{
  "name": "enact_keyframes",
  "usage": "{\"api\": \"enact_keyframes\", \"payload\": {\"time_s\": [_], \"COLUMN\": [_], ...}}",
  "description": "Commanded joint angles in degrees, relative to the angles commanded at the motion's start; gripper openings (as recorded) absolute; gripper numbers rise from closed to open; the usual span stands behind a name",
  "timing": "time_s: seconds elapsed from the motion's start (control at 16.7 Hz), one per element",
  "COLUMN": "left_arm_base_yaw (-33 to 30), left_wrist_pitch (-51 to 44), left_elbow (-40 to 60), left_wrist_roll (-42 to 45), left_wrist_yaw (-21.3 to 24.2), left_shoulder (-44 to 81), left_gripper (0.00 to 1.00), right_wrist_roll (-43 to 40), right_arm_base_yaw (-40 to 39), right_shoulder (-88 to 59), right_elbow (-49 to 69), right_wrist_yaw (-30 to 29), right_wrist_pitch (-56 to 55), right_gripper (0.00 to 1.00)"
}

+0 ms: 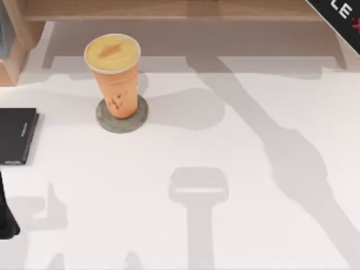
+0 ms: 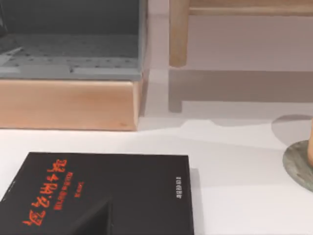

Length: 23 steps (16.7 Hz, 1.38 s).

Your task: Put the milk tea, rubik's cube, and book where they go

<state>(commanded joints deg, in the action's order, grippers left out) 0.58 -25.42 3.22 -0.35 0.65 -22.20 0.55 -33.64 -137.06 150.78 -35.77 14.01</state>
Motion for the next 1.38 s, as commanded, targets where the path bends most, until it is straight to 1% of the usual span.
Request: {"api": "enact_keyframes", "payload": {"time_s": [0.24, 0.36, 0.54, 0.66, 0.78, 0.96, 1.2, 1.38], "left_arm_base_yaw": [0.0, 0.0, 0.0, 0.0, 0.0, 0.0, 0.0, 0.0], "left_wrist_pitch": [0.0, 0.0, 0.0, 0.0, 0.0, 0.0, 0.0, 0.0], "left_elbow": [0.0, 0.0, 0.0, 0.0, 0.0, 0.0, 0.0, 0.0], "left_wrist_roll": [0.0, 0.0, 0.0, 0.0, 0.0, 0.0, 0.0, 0.0], "left_wrist_yaw": [0.0, 0.0, 0.0, 0.0, 0.0, 0.0, 0.0, 0.0], "left_shoulder": [0.0, 0.0, 0.0, 0.0, 0.0, 0.0, 0.0, 0.0], "left_gripper": [1.0, 1.0, 1.0, 1.0, 1.0, 1.0, 1.0, 1.0], "right_wrist_roll": [0.0, 0.1, 0.3, 0.5, 0.7, 0.9, 1.1, 1.0], "right_arm_base_yaw": [-0.1, 0.4, 2.4, 4.4, 6.9, 11.1, 17.2, 21.7], "right_shoulder": [0.0, 1.4, 7.5, 13.8, 21.9, 36.7, 61.2, 81.5], "right_elbow": [0.0, -1.6, -8.4, -15.8, -25.5, -44.2, -74.6, -97.5], "right_wrist_yaw": [0.0, 0.9, 4.4, 7.9, 11.9, 18.3, 26.2, 30.8], "right_wrist_pitch": [0.0, -0.2, -1.0, -1.9, -2.9, -4.6, -6.7, -8.2], "right_gripper": [1.0, 1.0, 1.0, 1.0, 1.0, 1.0, 1.0, 1.0]}}
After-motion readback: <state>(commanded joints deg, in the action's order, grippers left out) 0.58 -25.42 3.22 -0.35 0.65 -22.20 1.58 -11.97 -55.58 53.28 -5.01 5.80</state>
